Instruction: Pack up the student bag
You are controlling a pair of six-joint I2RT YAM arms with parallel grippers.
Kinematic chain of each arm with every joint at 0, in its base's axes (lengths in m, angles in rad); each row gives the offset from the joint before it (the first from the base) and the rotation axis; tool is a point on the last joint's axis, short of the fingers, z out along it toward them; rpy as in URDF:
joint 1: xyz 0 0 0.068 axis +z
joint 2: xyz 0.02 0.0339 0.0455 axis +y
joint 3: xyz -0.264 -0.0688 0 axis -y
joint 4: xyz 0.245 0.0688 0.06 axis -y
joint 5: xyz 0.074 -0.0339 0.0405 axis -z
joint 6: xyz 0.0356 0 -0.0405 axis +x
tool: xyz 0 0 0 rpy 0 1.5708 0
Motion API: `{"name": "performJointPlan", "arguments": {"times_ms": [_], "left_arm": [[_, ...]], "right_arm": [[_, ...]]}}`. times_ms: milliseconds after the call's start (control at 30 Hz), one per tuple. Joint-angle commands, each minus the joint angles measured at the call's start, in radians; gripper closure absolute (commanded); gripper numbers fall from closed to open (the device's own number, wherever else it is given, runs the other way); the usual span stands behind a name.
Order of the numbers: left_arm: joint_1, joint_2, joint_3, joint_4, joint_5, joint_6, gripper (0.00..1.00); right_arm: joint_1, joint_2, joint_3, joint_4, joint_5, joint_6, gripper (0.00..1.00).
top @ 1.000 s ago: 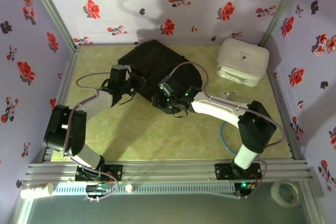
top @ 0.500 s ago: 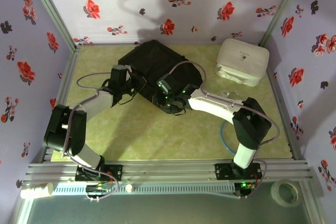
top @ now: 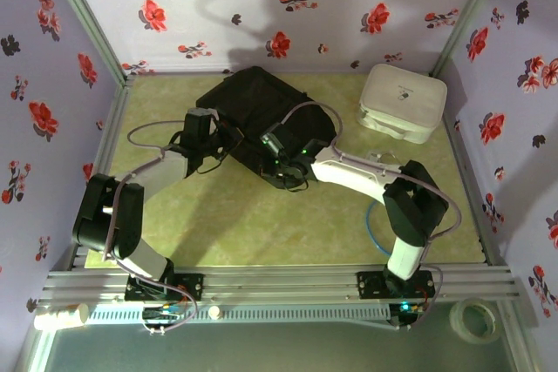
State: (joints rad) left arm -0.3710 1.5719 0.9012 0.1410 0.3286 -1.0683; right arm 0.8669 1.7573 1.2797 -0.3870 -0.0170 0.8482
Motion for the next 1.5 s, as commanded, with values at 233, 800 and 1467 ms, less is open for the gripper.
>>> {"name": "performJointPlan", "arguments": {"times_ms": [233,800,1467], "left_arm": [[-0.001,0.0,0.03,-0.036,-0.091,0.022,1.0],[0.012,0.016,0.01,-0.055,-0.141,0.01,1.0],[0.087,0.05,0.031,-0.108,-0.181,0.086,0.72]], "right_arm": [[-0.051,-0.182,-0.171,-0.036,0.065,-0.068,1.0],[-0.108,-0.371,-0.323,-0.189,0.259,-0.059,1.0],[-0.163,-0.245,-0.18,-0.01,-0.042,-0.317,1.0]]}}
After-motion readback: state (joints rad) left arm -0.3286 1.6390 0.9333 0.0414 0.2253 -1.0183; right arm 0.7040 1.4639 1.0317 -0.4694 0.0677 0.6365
